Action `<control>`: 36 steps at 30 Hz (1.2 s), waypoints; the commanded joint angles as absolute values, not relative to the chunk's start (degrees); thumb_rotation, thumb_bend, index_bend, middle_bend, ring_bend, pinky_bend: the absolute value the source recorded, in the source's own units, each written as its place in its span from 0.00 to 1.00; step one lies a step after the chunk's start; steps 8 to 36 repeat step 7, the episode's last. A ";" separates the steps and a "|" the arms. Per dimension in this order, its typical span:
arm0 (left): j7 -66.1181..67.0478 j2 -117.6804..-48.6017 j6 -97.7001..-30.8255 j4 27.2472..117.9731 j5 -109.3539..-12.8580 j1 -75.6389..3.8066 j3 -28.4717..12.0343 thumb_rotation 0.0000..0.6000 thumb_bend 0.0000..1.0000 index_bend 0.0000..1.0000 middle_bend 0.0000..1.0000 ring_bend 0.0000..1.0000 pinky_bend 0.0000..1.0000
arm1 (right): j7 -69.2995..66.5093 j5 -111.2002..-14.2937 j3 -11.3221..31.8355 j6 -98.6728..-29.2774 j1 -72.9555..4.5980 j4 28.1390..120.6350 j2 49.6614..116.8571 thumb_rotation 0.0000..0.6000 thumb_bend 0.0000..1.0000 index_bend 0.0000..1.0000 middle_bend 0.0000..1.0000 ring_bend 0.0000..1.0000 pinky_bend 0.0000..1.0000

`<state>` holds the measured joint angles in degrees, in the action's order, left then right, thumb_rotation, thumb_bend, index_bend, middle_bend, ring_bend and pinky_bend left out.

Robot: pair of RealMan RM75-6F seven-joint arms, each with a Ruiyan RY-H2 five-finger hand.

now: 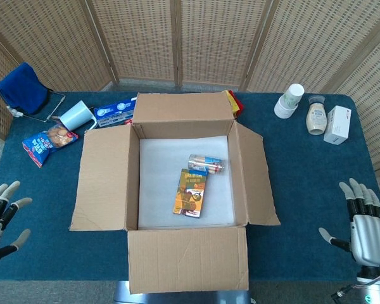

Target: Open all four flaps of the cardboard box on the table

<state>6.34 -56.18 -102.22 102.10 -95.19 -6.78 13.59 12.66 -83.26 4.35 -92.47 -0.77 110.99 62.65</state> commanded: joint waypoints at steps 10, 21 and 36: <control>3.72 -61.90 -105.55 97.90 -96.55 -1.00 11.46 1.00 0.14 0.24 0.02 0.00 0.03 | 8.19 -81.44 4.95 -91.48 0.03 111.81 59.58 1.00 0.10 0.00 0.00 0.00 0.00; 3.72 -61.90 -105.55 97.90 -96.55 -1.00 11.46 1.00 0.14 0.24 0.02 0.00 0.03 | 8.19 -81.44 4.95 -91.48 0.03 111.81 59.58 1.00 0.10 0.00 0.00 0.00 0.00; 3.72 -61.90 -105.55 97.90 -96.55 -1.00 11.46 1.00 0.14 0.24 0.02 0.00 0.03 | 8.19 -81.44 4.95 -91.48 0.03 111.81 59.58 1.00 0.10 0.00 0.00 0.00 0.00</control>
